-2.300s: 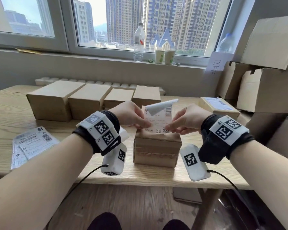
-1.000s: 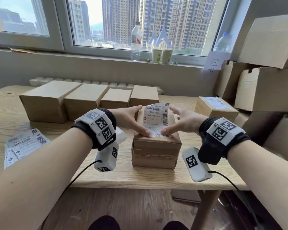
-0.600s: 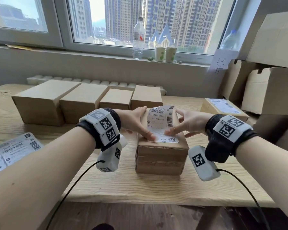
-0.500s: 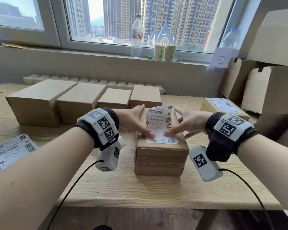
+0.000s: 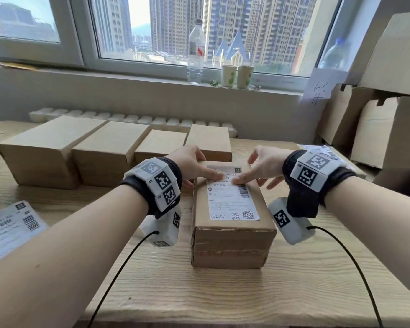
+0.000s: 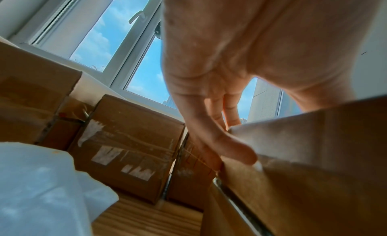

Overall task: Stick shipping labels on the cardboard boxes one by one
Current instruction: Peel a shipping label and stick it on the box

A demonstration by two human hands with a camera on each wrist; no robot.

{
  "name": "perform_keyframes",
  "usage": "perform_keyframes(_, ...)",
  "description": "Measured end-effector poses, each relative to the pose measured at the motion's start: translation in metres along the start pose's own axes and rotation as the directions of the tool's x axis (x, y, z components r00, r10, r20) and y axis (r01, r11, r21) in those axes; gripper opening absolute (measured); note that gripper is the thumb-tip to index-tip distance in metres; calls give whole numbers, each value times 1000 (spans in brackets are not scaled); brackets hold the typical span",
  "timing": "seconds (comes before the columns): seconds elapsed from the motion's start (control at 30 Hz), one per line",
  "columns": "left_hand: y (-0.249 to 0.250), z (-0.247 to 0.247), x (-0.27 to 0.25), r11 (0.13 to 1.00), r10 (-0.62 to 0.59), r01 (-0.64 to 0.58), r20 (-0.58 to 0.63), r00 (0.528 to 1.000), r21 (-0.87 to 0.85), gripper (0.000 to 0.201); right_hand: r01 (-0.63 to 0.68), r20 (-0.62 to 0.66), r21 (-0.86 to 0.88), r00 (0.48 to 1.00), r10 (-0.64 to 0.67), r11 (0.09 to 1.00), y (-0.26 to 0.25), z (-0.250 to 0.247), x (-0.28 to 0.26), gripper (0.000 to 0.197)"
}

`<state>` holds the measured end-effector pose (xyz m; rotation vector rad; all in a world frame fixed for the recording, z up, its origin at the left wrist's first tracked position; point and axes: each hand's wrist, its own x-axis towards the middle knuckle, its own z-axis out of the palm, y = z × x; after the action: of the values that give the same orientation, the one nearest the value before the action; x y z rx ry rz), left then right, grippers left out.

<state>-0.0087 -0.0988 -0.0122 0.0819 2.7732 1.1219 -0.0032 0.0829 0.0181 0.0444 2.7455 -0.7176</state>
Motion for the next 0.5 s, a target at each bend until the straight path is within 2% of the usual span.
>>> perform_keyframes(0.27, -3, 4, 15, 1000, 9, -9, -126, 992, 4, 32, 37, -86, -9, 996, -37, 999, 1, 2, 19, 45)
perform_keyframes(0.5, -5, 8, 12, 999, 18, -11, -175, 984, 39, 30, 111, -133, -64, 984, -119, 992, 4, 8, 18, 41)
